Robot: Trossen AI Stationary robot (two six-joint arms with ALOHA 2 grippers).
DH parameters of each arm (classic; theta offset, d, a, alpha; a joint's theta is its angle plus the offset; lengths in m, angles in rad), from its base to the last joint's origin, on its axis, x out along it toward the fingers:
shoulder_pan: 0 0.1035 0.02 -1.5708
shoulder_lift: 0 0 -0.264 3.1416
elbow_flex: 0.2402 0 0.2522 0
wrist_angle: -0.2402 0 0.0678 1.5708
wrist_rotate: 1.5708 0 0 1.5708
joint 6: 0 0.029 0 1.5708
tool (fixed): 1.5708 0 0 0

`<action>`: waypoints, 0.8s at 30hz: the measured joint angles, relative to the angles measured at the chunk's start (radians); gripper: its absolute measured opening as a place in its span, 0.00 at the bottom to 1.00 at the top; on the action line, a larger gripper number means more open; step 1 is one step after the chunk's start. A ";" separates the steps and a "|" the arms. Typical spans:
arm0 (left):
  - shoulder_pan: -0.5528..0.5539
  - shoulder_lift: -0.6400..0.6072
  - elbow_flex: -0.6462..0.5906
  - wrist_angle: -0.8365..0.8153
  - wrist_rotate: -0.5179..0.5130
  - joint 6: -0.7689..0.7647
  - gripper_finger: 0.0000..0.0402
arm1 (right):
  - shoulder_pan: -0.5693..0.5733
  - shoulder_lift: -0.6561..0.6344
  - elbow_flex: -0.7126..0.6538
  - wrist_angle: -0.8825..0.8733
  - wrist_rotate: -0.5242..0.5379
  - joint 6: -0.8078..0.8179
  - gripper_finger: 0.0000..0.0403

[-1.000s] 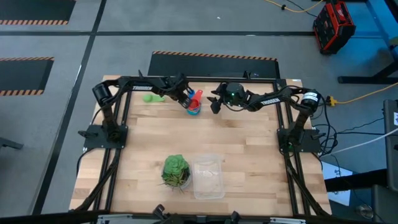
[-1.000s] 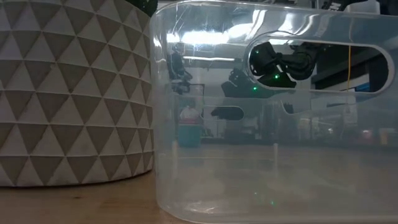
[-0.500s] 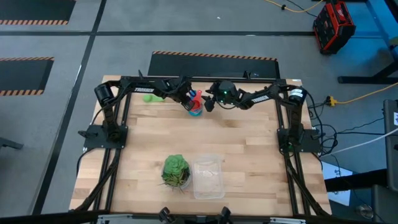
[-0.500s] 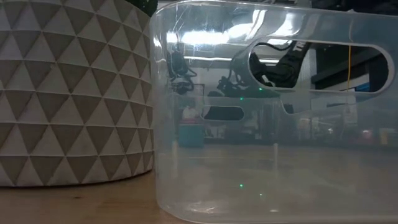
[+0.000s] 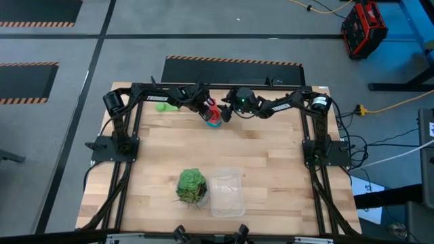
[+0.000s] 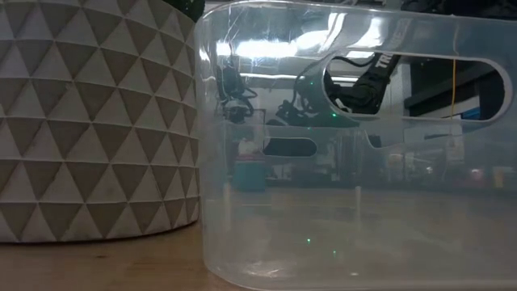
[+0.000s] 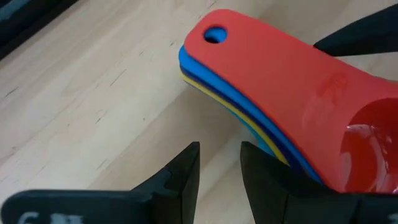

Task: Nest measuring cups in basket
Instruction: Stack the red measuring cup on top of the blue measuring cup, then stack the green measuring cup on top of the red measuring cup

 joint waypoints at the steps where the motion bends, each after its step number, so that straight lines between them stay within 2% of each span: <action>1: 0.000 0.000 0.000 -0.004 0.000 0.000 0.27 | 0.000 0.000 0.000 -0.002 0.000 -0.001 0.53; 7: 0.020 -0.048 0.001 -0.111 -0.003 0.022 0.27 | -0.016 -0.055 0.000 -0.077 -0.001 -0.012 0.53; 19: 0.090 -0.247 0.000 -0.331 0.018 0.093 0.27 | -0.033 -0.263 0.000 -0.354 -0.001 -0.101 0.53; 24: 0.119 -0.312 0.000 -0.386 0.010 0.200 0.27 | -0.034 -0.351 0.000 -0.493 -0.006 -0.136 0.53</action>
